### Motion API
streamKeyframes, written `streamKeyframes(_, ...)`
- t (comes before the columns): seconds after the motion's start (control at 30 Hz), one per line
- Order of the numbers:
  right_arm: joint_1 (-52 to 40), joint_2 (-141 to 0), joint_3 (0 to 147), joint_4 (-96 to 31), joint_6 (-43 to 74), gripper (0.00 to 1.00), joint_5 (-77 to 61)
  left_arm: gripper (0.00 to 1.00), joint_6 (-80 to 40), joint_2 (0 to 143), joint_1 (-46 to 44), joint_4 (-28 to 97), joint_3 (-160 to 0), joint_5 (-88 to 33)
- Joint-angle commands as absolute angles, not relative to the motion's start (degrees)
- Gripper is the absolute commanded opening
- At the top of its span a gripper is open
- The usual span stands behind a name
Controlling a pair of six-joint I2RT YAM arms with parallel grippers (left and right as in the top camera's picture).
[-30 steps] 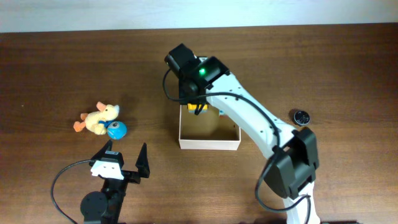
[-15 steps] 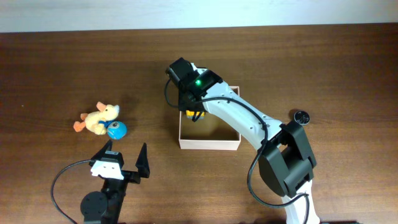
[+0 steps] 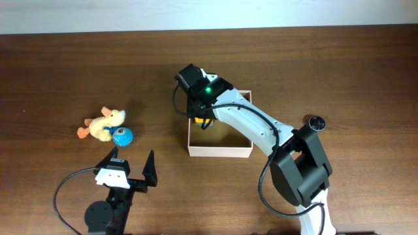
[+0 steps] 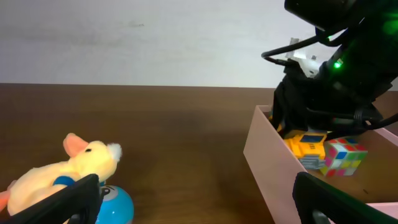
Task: Pack container
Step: 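Lower the dump truck into the box beside the cube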
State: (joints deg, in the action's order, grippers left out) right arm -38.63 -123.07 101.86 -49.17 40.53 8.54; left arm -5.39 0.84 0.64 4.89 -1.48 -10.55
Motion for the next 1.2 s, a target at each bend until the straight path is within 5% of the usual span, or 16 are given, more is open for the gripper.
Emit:
streamKeyframes(0.0, -39.0, -123.42, 101.56, -48.56, 40.97, 0.56, 8.16, 0.99, -4.27, 0.3, 0.38, 4.75, -1.13, -11.16)
streamKeyframes(0.67, -38.98, -126.85, 101.56, -47.13, 40.73, 0.56, 7.51, 0.99, -4.27, 0.3, 0.38, 4.75, -1.13, -11.16)
streamKeyframes(0.83, -38.98, -126.85, 101.56, -47.09, 38.79, 0.73, 7.51, 0.99, -4.27, 0.3, 0.38, 4.75, -1.13, -11.16)
streamKeyframes(1.17, -38.98, -126.65, 101.58, -47.62, 36.21, 0.73, 7.51, 0.99, -4.27, 0.3, 0.38, 4.75, -1.13, -11.16)
